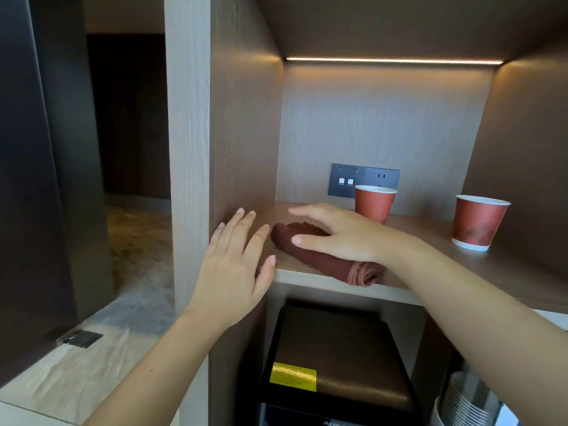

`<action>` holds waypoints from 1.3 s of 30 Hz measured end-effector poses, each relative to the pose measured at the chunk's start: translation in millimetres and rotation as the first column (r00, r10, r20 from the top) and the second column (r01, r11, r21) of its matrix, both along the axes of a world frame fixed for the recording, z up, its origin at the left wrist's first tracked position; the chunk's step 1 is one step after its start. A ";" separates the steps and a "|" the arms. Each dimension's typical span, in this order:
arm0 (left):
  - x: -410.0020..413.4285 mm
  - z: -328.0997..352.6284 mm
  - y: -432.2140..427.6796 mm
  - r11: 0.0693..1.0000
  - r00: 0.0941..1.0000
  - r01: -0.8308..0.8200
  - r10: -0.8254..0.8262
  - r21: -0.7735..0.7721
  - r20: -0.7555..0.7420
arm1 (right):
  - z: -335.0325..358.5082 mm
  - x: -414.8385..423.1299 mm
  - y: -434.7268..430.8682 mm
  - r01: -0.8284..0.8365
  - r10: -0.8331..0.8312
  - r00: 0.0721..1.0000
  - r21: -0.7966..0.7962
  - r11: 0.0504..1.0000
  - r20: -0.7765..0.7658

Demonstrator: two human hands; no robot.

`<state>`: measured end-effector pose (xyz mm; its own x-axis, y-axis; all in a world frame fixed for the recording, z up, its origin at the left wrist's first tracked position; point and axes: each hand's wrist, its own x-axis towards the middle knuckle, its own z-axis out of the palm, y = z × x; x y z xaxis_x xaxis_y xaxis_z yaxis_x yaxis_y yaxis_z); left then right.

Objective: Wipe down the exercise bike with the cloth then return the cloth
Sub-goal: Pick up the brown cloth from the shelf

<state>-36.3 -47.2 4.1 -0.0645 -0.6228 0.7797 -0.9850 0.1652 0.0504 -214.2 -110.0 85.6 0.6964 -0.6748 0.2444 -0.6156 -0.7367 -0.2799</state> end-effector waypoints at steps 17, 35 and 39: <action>-3.9 -7.2 -4.4 0.998 0.999 0.007 -0.009 -0.064 -0.044 | -6.1 -15.7 -13.2 -0.115 0.139 0.963 0.117 0.987 -0.230; 2.4 -23.3 46.3 0.998 0.992 0.020 -0.028 -0.067 -0.122 | -17.4 -2.7 32.8 -0.178 0.176 0.984 -0.205 0.963 -0.025; 14.0 -27.4 73.7 0.998 0.991 -0.023 0.015 -0.062 -0.132 | -29.9 19.1 58.2 -0.213 0.232 0.972 -0.277 0.937 0.038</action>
<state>-22.3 26.6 -23.3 0.0527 -0.5719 0.8186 -0.9735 0.1532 0.1697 -195.0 -51.8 55.6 0.7959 -0.4069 0.4483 -0.4138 -0.9061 -0.0878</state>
